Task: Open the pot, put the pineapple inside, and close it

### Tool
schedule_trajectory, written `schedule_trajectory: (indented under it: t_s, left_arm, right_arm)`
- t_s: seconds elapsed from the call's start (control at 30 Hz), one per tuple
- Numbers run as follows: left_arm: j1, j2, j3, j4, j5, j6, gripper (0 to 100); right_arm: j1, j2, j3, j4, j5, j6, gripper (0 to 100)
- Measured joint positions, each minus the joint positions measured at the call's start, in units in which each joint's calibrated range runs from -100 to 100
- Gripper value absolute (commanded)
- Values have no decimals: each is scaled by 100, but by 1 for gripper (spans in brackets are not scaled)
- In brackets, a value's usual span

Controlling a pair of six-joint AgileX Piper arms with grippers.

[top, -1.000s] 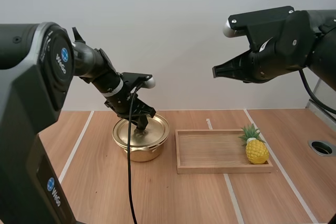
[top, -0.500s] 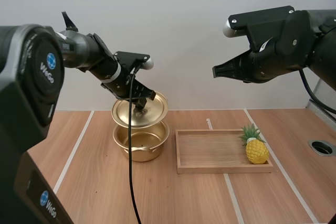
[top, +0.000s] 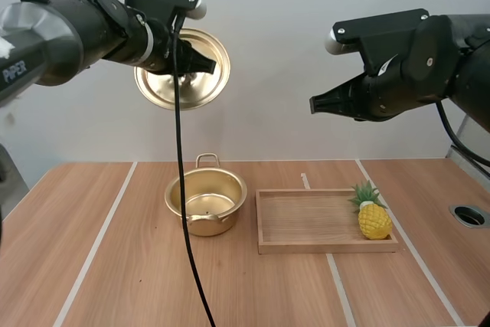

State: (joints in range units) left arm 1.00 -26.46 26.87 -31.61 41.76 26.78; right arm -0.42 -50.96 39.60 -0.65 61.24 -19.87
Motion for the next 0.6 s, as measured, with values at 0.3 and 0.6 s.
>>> schedule_trajectory:
  t_s: [0.3, 0.6]
  left_arm:
    - [0, -969, 0, -63, -265, -174, 0]
    - [0, -1861, 0, -108, -668, -555, 0]
  right_arm:
    - [0, 0, 0, 104, 0, 0, 0]
    - [0, -29, 0, 326, 0, -140, 0]
